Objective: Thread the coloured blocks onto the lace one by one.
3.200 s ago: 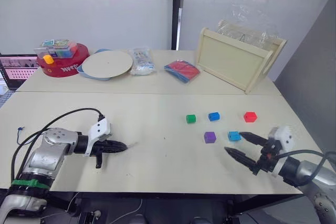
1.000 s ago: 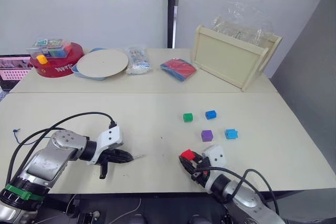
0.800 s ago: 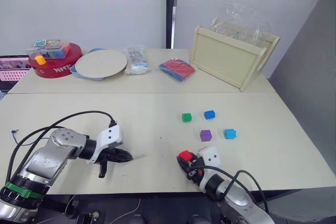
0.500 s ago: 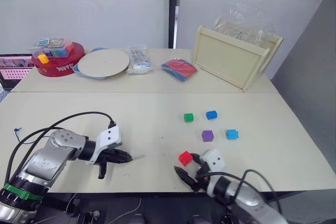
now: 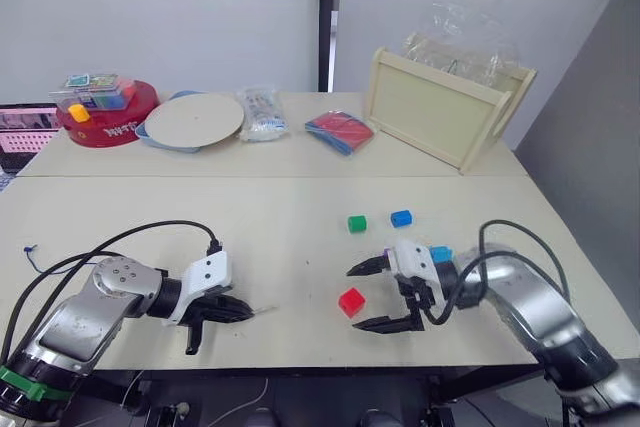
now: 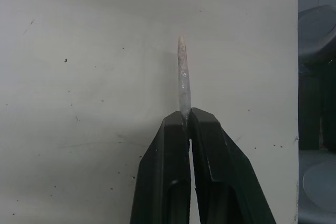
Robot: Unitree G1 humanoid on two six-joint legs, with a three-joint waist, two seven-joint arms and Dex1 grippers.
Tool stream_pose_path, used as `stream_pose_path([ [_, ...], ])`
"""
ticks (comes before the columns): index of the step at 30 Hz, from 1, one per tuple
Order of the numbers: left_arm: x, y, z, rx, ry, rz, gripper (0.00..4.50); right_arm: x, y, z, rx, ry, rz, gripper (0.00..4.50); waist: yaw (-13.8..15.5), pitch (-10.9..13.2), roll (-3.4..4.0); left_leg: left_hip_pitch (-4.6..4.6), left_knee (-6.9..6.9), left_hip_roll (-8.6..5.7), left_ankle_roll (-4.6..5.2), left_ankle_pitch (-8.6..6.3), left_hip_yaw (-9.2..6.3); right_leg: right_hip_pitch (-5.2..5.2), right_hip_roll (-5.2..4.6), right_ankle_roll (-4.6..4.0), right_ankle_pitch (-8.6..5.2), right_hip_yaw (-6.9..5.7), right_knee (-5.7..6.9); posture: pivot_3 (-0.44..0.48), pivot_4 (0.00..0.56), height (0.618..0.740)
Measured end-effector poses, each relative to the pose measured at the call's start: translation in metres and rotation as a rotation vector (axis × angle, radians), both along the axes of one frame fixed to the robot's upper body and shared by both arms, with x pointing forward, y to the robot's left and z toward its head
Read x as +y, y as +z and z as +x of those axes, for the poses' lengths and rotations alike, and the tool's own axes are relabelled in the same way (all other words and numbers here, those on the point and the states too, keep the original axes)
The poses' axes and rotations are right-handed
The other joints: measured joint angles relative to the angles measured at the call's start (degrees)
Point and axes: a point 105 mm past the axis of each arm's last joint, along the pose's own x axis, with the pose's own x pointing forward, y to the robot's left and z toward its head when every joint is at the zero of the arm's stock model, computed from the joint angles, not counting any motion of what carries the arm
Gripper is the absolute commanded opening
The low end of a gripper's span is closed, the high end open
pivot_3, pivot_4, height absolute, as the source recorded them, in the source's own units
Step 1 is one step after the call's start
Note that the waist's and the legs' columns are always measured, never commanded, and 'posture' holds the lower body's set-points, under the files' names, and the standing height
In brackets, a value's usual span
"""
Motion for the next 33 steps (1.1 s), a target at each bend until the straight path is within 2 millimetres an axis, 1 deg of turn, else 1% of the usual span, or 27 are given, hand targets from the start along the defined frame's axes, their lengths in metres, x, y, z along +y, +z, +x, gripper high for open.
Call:
stream_pose_path([
  [1, 0.0, 0.0, 0.0, 0.0, 0.0, 0.001, 0.0, 0.0, -0.001, 0.001, 0.001, 0.006, -0.005, 4.48, 0.0, 0.0, 0.0, 0.0, 0.0, 0.0, 0.0, 0.0, 0.0, 0.0, 0.0, 0.0, 0.0, 0.0, 0.0, 0.0, 0.15, 0.74],
  [3, 0.001, -0.002, -0.004, 0.013, 0.009, 0.012, 0.0, 0.0, -0.013, 0.005, 0.005, 0.068, -0.048, 4.48, 0.31, 0.01, 0.0, -0.04, 0.08, -0.01, 0.0, 0.0, 0.0, 0.0, -0.03, 0.0, 0.0, -0.03, 0.0, 0.0, 0.15, 0.74],
  [5, -0.002, -0.001, -0.007, 0.014, 0.002, 0.012, 0.0, -0.001, -0.02, 0.007, 0.0, 0.117, -0.083, 4.48, 0.31, 0.02, 0.0, -0.04, 0.11, -0.01, 0.0, 0.0, 0.0, 0.0, -0.03, 0.0, 0.0, -0.03, 0.01, 0.0, 0.15, 0.74],
  [9, -0.005, 0.001, -0.013, 0.019, -0.001, 0.007, 0.0, 0.002, -0.031, 0.01, -0.009, 0.153, -0.083, 4.48, 0.14, 0.02, 0.0, -0.02, 0.08, 0.0, 0.0, 0.0, 0.0, -0.01, -0.02, 0.0, 0.0, -0.03, 0.05, 0.0, 0.15, 0.74],
  [10, -0.005, 0.001, -0.014, 0.019, 0.0, 0.007, 0.0, 0.004, -0.033, 0.01, -0.012, 0.156, -0.079, 4.24, 0.11, 0.02, 0.0, -0.02, 0.08, 0.0, 0.0, 0.0, 0.0, -0.01, -0.02, 0.0, 0.0, -0.03, 0.04, 0.0, 0.15, 0.74],
  [13, -0.006, 0.003, -0.017, 0.015, 0.006, 0.005, 0.0, 0.009, -0.038, 0.011, -0.015, 0.159, -0.065, 3.31, 0.06, 0.02, 0.01, 0.01, 0.08, 0.01, 0.0, 0.0, 0.0, -0.01, -0.01, 0.0, 0.0, -0.03, 0.07, 0.0, 0.15, 0.74],
  [19, -0.004, 0.003, -0.018, 0.015, 0.01, 0.021, 0.0, 0.006, -0.042, 0.009, -0.008, 0.135, -0.052, 1.23, 0.27, 0.02, 0.01, 0.0, 0.08, 0.0, -0.01, 0.0, 0.01, 0.0, -0.02, 0.0, 0.0, -0.03, 0.06, 0.0, 0.15, 0.74],
  [23, -0.006, 0.007, -0.014, -0.001, 0.005, 0.025, 0.0, 0.004, -0.043, 0.003, 0.007, 0.066, -0.03, 1.19, 0.39, 0.02, 0.01, -0.01, 0.09, 0.0, -0.01, 0.0, 0.0, 0.0, -0.02, 0.0, 0.0, -0.04, 0.07, 0.0, 0.15, 0.74],
  [25, -0.012, 0.011, -0.008, -0.016, 0.004, 0.02, 0.0, 0.008, -0.044, 0.001, 0.036, -0.01, -0.006, 1.19, 0.36, 0.02, 0.01, 0.0, 0.1, -0.01, -0.01, 0.0, 0.0, 0.0, -0.02, 0.0, 0.0, -0.04, 0.1, 0.0, 0.15, 0.74],
  [26, -0.018, 0.012, -0.006, -0.019, 0.002, 0.012, 0.0, 0.014, -0.044, 0.001, 0.054, -0.055, 0.019, 1.19, 0.36, 0.01, 0.01, 0.0, 0.1, 0.0, -0.01, 0.0, -0.01, 0.0, 0.0, 0.0, 0.0, -0.04, 0.12, 0.0, 0.15, 0.74],
  [29, -0.031, 0.007, -0.009, 0.021, -0.032, 0.033, 0.0, 0.031, -0.045, -0.006, 0.104, -0.143, 0.079, 1.19, 0.0, 0.01, 0.01, -0.01, 0.09, 0.0, -0.01, 0.0, -0.01, -0.02, 0.0, 0.0, 0.0, -0.02, 0.14, 0.0, 0.15, 0.74],
  [31, -0.034, 0.001, -0.011, 0.049, -0.047, 0.062, 0.0, 0.033, -0.045, -0.006, 0.11, -0.181, 0.083, 1.19, -0.01, 0.02, 0.01, 0.02, 0.09, 0.0, -0.01, 0.0, -0.01, -0.02, 0.01, 0.0, 0.0, -0.03, 0.15, 0.0, 0.15, 0.74],
  [33, -0.035, -0.003, -0.009, 0.054, -0.053, 0.089, 0.0, 0.033, -0.045, -0.005, 0.108, -0.199, 0.082, 1.19, 0.07, 0.01, 0.01, 0.04, 0.1, 0.0, -0.01, 0.0, -0.01, -0.01, 0.02, 0.0, 0.0, -0.04, 0.16, 0.0, 0.15, 0.74],
])
